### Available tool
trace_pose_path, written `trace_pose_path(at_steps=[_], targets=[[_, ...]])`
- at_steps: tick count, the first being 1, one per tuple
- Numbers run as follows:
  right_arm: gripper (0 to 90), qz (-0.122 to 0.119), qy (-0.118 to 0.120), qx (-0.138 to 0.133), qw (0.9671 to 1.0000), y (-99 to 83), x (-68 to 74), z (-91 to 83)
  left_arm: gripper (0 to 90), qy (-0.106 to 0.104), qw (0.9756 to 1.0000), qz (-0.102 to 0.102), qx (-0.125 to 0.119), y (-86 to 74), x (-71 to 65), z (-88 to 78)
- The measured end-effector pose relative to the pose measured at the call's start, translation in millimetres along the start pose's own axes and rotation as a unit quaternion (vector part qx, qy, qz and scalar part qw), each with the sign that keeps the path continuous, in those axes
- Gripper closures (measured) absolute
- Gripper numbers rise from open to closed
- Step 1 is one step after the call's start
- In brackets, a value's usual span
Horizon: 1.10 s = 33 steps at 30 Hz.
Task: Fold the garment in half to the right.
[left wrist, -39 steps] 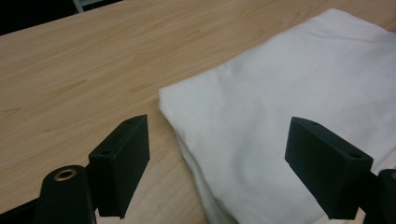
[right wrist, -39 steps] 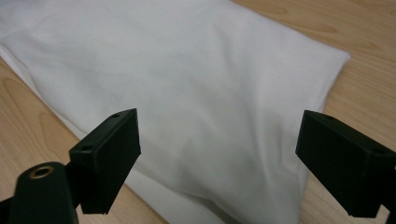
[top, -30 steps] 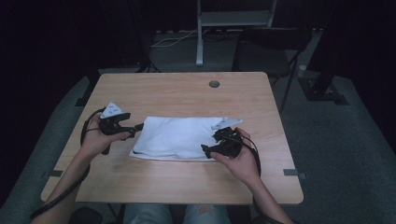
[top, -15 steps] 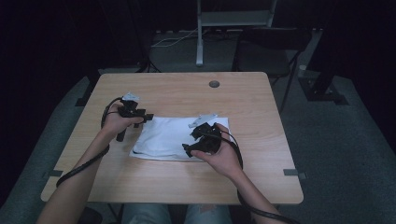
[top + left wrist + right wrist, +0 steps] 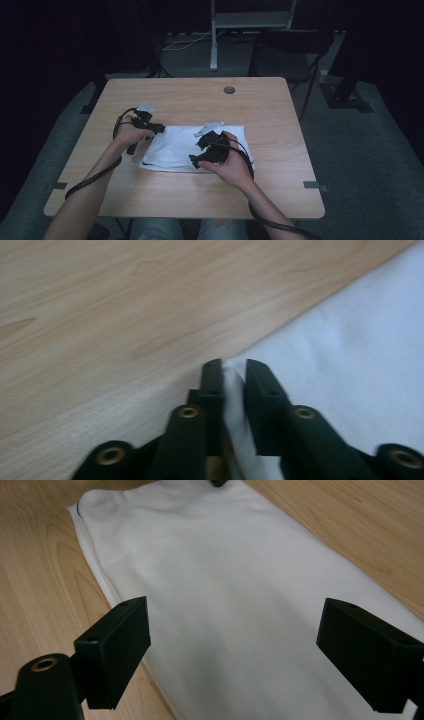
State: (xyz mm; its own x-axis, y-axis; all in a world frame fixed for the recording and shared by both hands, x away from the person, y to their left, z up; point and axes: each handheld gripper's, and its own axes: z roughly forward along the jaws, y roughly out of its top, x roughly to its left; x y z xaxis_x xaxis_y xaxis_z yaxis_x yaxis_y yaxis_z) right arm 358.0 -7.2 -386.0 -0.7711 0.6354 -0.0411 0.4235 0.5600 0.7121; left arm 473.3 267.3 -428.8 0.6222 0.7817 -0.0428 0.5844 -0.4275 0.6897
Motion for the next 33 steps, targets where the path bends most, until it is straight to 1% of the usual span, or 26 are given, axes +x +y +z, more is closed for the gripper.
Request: trace_pose_path(at_steps=[2,3,4,6,9,12,14,16,18,19,22,23,24,26,28,30,33], targets=[[13.3,-0.008,0.005,0.004,1.0,4.0,4.1,3.9,84.0,-0.001,1.0,0.007,0.002,0.5,-0.4,-0.5],[13.3,-0.013,0.006,0.005,0.9999,6.1,6.0,5.4,84.4,-0.002,1.0,0.006,0.003,0.8,-0.5,-1.0],[13.3,-0.023,0.009,0.008,0.9997,10.1,10.1,7.9,84.8,-0.003,1.0,0.002,0.003,1.3,-0.6,-2.2],[13.3,-0.039,0.016,0.008,0.9991,16.6,15.8,11.2,85.2,-0.006,1.0,0.007,-0.002,3.2,-2.4,-5.7],[13.3,-0.057,0.033,0.007,0.9978,30.5,25.7,18.4,85.3,-0.007,0.9998,0.019,-0.006,8.5,-5.2,-13.6],[15.3,-0.074,0.047,0.006,0.9961,41.6,36.1,26.2,85.3,-0.007,0.9998,0.02,-0.005,10.3,-4.1,-17.2],[15.3,-0.092,0.059,0.008,0.994,49.3,45.8,33.7,85.3,-0.009,0.9998,0.017,-0.007,10.0,-3.0,-18.3],[15.4,-0.1,0.073,0.01,0.9923,54.9,54.6,41.2,85.3,-0.011,0.9998,0.015,-0.009,9.4,-2.4,-18.6],[18.3,-0.111,0.08,0.013,0.9905,59.2,62.1,48.7,85.3,-0.013,0.9998,0.016,-0.009,8.9,-1.7,-18.5],[19.2,-0.119,0.084,0.018,0.9891,61.9,67.7,54.3,85.3,-0.012,0.9998,0.015,-0.01,8.7,-1.3,-18.3],[19.3,-0.122,0.097,0.025,0.9874,67.9,77.6,67.6,85.3,-0.012,0.9998,0.014,-0.009,7.7,-0.7,-18.1],[20.9,-0.124,0.101,0.028,0.9868,70.4,81.1,72.9,85.3,-0.013,0.9998,0.014,-0.008,7.6,-0.7,-18.2],[22.8,-0.124,0.102,0.029,0.9866,71.7,82.8,76.0,85.3,-0.014,0.9998,0.015,-0.008,7.4,-0.4,-18.3],[22.7,-0.125,0.104,0.031,0.9862,74.0,87.3,84.9,85.3,-0.015,0.9997,0.016,-0.007,7.4,-0.1,-18.7],[23.0,-0.133,0.097,0.038,0.9855,74.9,90.7,90.8,85.3,-0.016,0.9997,0.017,-0.006,7.4,0.4,-19.0],[24.1,-0.13,0.101,0.039,0.9856,75.2,91.1,95.2,85.3,-0.016,0.9997,0.018,-0.005,7.3,0.6,-19.0],[27.9,-0.133,0.101,0.045,0.9849,74.8,94.1,102.1,85.3,-0.019,0.9996,0.018,-0.004,7.1,0.6,-18.9]])
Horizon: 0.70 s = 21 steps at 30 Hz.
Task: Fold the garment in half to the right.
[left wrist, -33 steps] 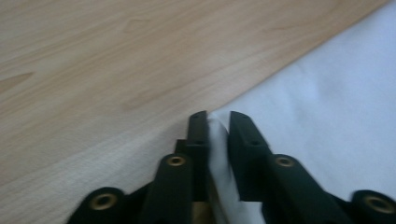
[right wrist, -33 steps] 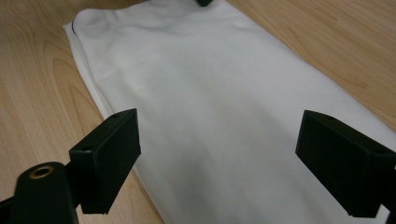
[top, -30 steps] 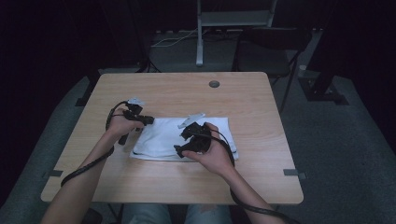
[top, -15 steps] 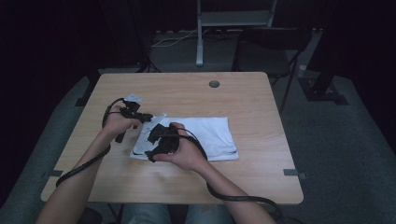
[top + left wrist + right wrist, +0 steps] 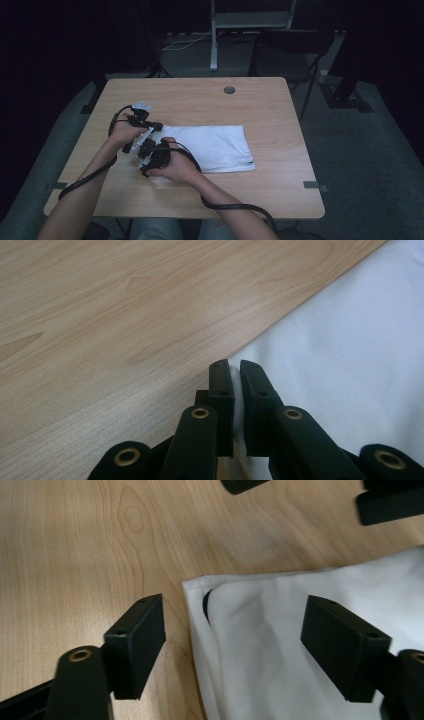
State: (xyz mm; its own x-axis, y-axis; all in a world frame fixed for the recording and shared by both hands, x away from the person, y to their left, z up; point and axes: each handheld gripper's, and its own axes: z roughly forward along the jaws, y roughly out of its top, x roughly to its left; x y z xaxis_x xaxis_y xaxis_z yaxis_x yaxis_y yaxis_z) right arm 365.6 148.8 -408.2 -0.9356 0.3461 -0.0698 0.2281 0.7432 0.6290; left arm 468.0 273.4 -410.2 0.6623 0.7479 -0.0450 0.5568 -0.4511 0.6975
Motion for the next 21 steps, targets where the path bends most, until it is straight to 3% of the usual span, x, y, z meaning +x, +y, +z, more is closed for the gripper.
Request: trace_pose_path(at_steps=[7,16,21], targets=[[39.0,-0.01,0.005,0.017,0.9998,0.7,2.1,17.3,85.3,-0.001,1.0,0.002,0.002,-0.3,0.8,-1.2],[47.3,0.004,0.009,0.016,0.9998,3.8,-2.0,24.7,85.4,-0.004,1.0,0.005,0.007,0.3,1.2,-0.1],[60.8,0.017,0.007,0.006,0.9998,1.1,-6.4,24.1,85.4,-0.004,0.9999,0.005,0.008,-0.2,-0.2,0.5]])
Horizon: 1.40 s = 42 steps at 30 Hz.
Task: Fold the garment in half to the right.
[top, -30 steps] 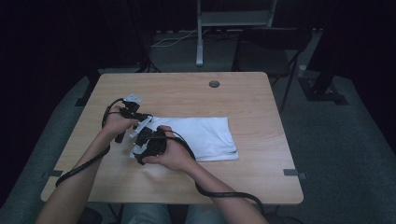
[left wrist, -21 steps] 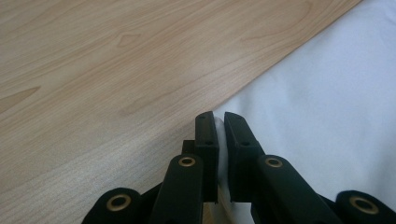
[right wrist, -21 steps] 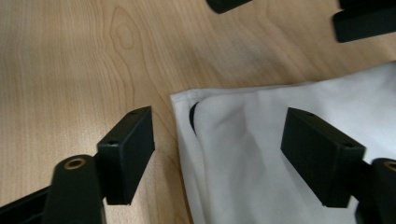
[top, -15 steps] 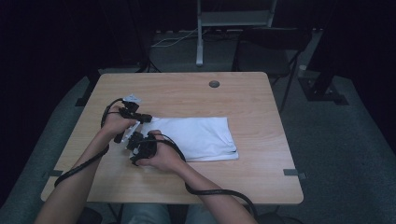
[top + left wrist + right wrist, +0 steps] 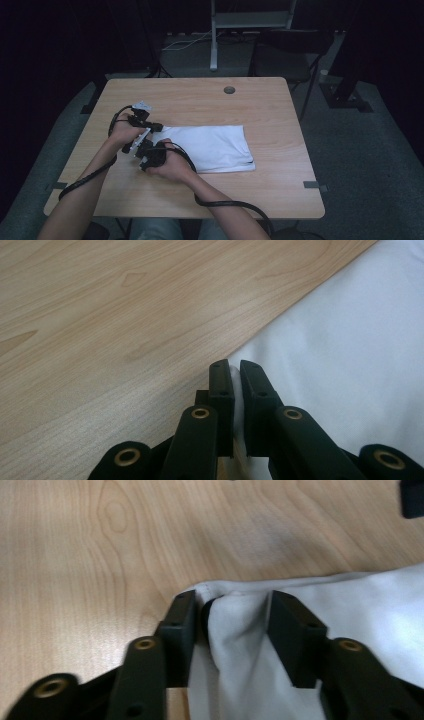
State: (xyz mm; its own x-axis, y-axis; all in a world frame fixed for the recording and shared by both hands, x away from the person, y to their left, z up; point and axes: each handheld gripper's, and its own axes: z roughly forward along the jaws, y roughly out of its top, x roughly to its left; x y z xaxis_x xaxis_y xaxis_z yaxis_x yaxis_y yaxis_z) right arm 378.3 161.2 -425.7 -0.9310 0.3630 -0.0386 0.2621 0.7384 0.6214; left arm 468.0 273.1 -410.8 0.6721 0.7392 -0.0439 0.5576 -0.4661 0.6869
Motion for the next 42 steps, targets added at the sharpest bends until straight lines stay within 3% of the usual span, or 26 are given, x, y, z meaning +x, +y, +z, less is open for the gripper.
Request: trace_pose_path(at_steps=[6,9,20,30,42], targets=[[76.8,-0.001,-0.021,-0.002,0.9998,0.5,0.2,0.1,85.4,0.001,1.0,0.002,0.002,0.7,-0.7,-1.4],[80.5,-0.004,-0.028,0.002,0.9996,1.7,2.3,0.5,85.4,0.001,1.0,0.001,0.001,0.7,-0.7,-2.2],[82.0,0.012,-0.026,-0.013,0.9995,2.5,4.0,-0.6,85.4,0.002,1.0,0.004,0.001,3.3,0.0,-8.6],[82.0,0.03,-0.007,-0.063,0.9975,9.6,0.5,-17.6,85.6,0.009,0.9999,0.007,0.002,15.2,1.4,-23.8],[82.0,0.037,-0.006,-0.092,0.995,16.3,-2.5,-32.7,85.6,0.017,0.9998,0.012,0.001,33.0,-0.5,-39.5]])
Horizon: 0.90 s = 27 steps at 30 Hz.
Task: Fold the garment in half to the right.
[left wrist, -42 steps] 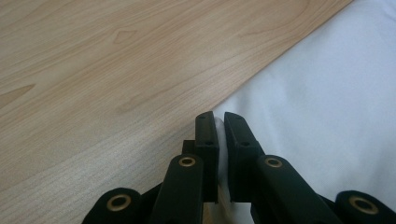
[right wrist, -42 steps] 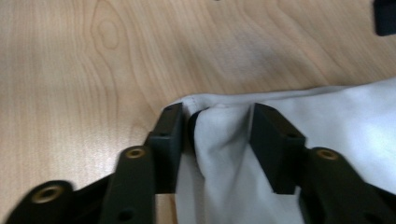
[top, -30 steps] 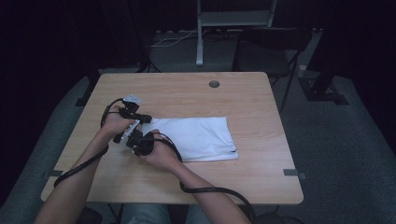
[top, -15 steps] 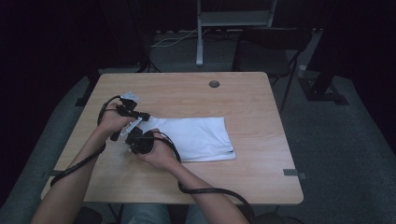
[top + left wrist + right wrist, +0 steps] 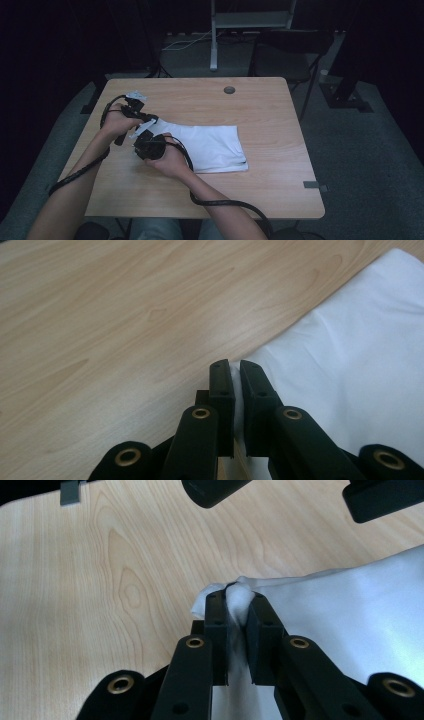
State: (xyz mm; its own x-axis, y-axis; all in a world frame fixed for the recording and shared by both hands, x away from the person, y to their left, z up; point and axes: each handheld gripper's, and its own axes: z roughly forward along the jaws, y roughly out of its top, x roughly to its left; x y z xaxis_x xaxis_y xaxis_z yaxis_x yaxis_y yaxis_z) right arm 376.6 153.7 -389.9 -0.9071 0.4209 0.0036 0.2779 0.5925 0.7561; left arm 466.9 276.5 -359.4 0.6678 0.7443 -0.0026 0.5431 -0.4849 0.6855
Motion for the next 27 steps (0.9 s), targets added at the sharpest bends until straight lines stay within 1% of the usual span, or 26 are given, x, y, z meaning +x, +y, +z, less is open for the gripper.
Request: trace_pose_path(at_steps=[3,9,12,17,27], targets=[[82.1,0.006,0.001,-0.008,1.0,2.8,-1.0,-3.8,85.6,0.003,1.0,0.001,-0.002,3.3,0.1,-2.9],[82.1,0.004,0.0,-0.016,0.9999,6.5,-0.5,-9.2,85.6,0.008,1.0,0.003,-0.003,6.6,-0.1,-7.3],[82.1,0.008,0.0,-0.021,0.9998,8.1,-0.1,-11.5,85.6,0.009,0.9999,0.005,-0.002,8.1,0.2,-10.3],[82.1,0.01,0.002,-0.026,0.9996,10.6,0.0,-13.9,85.6,0.012,0.9999,0.003,-0.004,9.0,1.7,-14.2],[82.2,0.007,0.001,-0.033,0.9994,16.5,2.7,-16.1,85.6,0.015,0.9999,0.005,-0.003,10.1,4.3,-19.7]])
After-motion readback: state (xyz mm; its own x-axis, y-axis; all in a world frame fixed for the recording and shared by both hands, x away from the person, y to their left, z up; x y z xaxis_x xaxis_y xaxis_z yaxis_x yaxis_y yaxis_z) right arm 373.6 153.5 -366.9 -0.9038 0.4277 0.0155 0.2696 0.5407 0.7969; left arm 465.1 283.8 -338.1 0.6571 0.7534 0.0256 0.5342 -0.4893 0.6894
